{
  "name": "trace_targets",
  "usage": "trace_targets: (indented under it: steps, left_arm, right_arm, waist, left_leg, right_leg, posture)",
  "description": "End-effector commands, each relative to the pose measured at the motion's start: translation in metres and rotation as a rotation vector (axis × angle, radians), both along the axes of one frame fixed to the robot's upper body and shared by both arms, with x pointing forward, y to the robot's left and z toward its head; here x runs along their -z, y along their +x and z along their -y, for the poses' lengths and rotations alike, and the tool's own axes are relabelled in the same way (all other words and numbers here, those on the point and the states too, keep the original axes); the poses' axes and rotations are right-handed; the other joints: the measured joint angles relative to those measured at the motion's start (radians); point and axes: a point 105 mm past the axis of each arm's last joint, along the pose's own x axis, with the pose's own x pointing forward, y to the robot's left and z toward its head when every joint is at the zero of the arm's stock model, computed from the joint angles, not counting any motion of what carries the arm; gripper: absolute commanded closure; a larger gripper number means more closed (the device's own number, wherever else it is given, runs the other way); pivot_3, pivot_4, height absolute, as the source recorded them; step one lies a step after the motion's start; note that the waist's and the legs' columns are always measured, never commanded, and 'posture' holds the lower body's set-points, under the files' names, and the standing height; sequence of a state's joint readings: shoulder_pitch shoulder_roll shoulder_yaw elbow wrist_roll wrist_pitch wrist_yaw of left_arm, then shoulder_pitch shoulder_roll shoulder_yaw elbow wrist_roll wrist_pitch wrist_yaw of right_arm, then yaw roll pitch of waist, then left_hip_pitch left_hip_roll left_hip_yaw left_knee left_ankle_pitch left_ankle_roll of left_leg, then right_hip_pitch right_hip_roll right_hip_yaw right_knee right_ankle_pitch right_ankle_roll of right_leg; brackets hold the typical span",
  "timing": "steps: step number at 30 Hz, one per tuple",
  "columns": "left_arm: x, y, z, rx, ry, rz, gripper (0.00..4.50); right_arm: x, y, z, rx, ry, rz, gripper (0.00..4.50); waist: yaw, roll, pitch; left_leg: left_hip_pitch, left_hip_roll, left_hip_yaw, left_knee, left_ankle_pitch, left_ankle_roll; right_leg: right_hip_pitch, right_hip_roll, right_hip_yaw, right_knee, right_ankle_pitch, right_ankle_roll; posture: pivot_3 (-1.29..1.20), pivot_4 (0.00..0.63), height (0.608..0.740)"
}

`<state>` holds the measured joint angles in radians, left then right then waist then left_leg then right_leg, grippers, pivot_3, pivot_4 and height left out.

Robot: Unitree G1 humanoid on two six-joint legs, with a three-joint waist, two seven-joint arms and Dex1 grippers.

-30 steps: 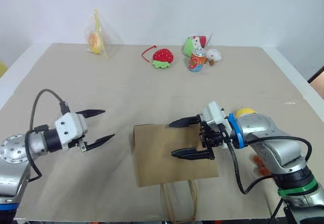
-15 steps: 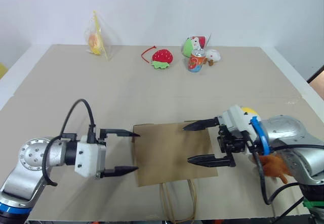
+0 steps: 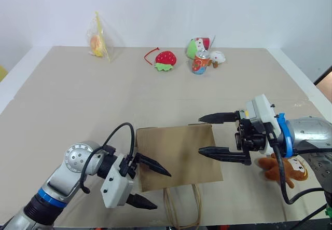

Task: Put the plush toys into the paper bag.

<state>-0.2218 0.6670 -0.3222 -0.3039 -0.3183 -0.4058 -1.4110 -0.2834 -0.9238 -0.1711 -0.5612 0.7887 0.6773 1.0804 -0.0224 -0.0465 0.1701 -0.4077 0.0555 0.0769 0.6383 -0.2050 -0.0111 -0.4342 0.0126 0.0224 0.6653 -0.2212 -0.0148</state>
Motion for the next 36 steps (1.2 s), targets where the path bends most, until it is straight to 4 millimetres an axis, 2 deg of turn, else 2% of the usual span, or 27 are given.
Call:
trace_targets:
  steps: [1,5,10,13,19,21,24,28,34,36]
  left_arm:
    - [-0.006,0.001,0.004,-0.010,-0.055,-0.051,0.41]
    - [-0.007,0.017,-0.001,-0.124,-0.094,-0.091,0.41]
    - [-0.015,0.041,-0.031,-0.352,-0.161,-0.133,0.41]
    - [-0.024,0.054,-0.043,-0.463,-0.209,-0.129,0.41]
    - [-0.048,0.067,-0.064,-0.662,-0.291,-0.153,0.41]
    - [-0.054,0.071,-0.065,-0.702,-0.310,-0.174,0.41]
    - [-0.055,0.081,-0.064,-0.765,-0.339,-0.305,0.41]
    - [-0.043,0.084,-0.054,-0.745,-0.279,-0.537,0.41]
    - [-0.033,0.086,-0.044,-0.682,-0.193,-0.708,0.41]
    - [-0.030,0.089,-0.044,-0.681,-0.177,-0.727,1.37]
  right_arm:
    - [-0.011,-0.002,-0.001,0.007,-0.001,0.061,0.00]
    - [-0.011,-0.002,0.000,0.022,0.004,0.059,0.00]
    - [-0.009,0.004,0.016,0.095,0.012,0.016,0.00]
    - [0.005,0.007,0.031,0.135,-0.044,-0.002,0.00]
    - [0.012,0.011,0.038,0.153,-0.044,-0.012,0.00]
    - [0.014,0.013,0.037,0.152,-0.043,-0.008,0.00]
    - [0.016,0.016,0.033,0.142,-0.041,0.003,0.00]
    - [0.016,0.021,0.031,0.137,-0.044,0.025,0.00]
    - [0.017,0.023,0.028,0.135,-0.041,0.046,0.00]
    - [0.016,0.023,0.028,0.138,-0.040,0.055,0.00]
  waist:
    - [0.000,0.000,0.000]
    - [0.000,0.000,0.000]
    - [0.000,0.000,0.000]
    - [0.001,0.000,0.000]
    - [-0.002,0.000,0.000]
    - [-0.001,0.000,0.000]
    - [0.000,0.000,0.000]
    - [-0.001,0.000,0.000]
    - [0.000,0.000,0.000]
    - [-0.001,0.000,0.000]
  left_leg:
    - [0.000,0.000,0.000,0.000,0.000,0.000]
    - [0.000,0.000,0.000,0.000,0.000,0.000]
    - [0.000,0.001,0.000,0.000,0.000,0.000]
    - [0.000,0.001,0.000,0.000,0.000,0.000]
    - [0.000,0.001,0.002,0.000,0.000,0.000]
    - [0.001,0.002,0.001,0.000,0.000,0.000]
    - [0.001,0.002,0.000,0.000,0.000,0.000]
    - [0.000,0.002,0.001,0.000,0.000,0.000]
    - [0.000,-0.001,0.000,0.000,0.000,0.000]
    - [0.000,-0.003,0.001,0.000,0.000,0.000]
  right_leg:
    - [0.000,0.000,0.000,0.000,0.000,0.000]
    - [0.000,0.000,0.000,0.000,0.000,0.000]
    - [0.000,0.000,0.000,0.000,0.000,0.000]
    - [0.000,-0.001,-0.001,0.000,0.000,0.000]
    - [0.000,-0.001,0.000,0.000,0.000,0.001]
    - [0.000,-0.001,0.000,0.000,0.000,0.001]
    - [0.000,-0.001,-0.001,0.000,0.000,0.000]
    - [-0.001,0.000,-0.001,0.000,0.000,0.000]
    - [0.000,0.000,-0.001,0.000,0.000,0.000]
    - [0.000,0.000,-0.001,0.000,0.000,0.000]
  posture:
    - [0.00,0.150,0.740]
    - [0.00,0.150,0.740]
    - [0.00,0.150,0.740]
    - [0.00,0.150,0.740]
    - [0.00,0.150,0.740]
    - [0.00,0.150,0.740]
    - [0.00,0.150,0.740]
    - [0.00,0.150,0.740]
    - [0.00,0.150,0.740]
    - [0.00,0.150,0.740]
